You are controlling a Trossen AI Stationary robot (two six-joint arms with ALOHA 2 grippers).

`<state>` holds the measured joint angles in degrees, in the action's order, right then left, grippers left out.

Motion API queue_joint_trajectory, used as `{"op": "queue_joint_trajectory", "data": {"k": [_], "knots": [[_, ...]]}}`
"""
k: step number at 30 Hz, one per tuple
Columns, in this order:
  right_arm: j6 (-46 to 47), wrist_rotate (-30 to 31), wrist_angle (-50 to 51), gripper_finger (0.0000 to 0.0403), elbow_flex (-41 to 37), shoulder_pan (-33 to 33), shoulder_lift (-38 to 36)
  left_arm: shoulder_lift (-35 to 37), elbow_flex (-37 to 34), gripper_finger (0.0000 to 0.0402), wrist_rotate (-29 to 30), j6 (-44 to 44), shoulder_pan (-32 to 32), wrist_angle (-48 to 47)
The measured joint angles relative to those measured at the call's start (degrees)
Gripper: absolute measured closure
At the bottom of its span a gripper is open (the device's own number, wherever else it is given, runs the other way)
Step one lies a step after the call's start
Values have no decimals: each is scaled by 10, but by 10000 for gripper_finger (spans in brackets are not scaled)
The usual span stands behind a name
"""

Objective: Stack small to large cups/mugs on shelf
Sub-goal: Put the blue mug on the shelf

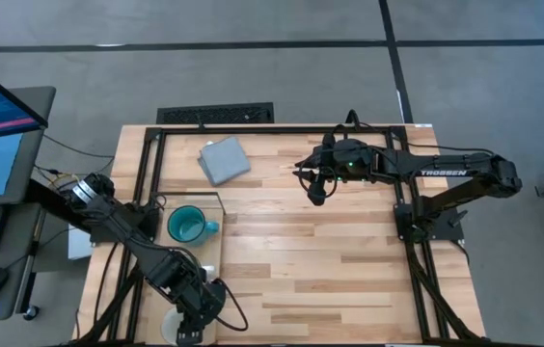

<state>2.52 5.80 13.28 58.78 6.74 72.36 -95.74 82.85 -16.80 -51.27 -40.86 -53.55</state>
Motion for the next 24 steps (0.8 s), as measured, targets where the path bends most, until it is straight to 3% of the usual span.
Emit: {"op": "queue_joint_trajectory", "data": {"k": [24], "knots": [[11,0,-7,271,0,0,0,0,0,185,-19,40,-9,-15]]}}
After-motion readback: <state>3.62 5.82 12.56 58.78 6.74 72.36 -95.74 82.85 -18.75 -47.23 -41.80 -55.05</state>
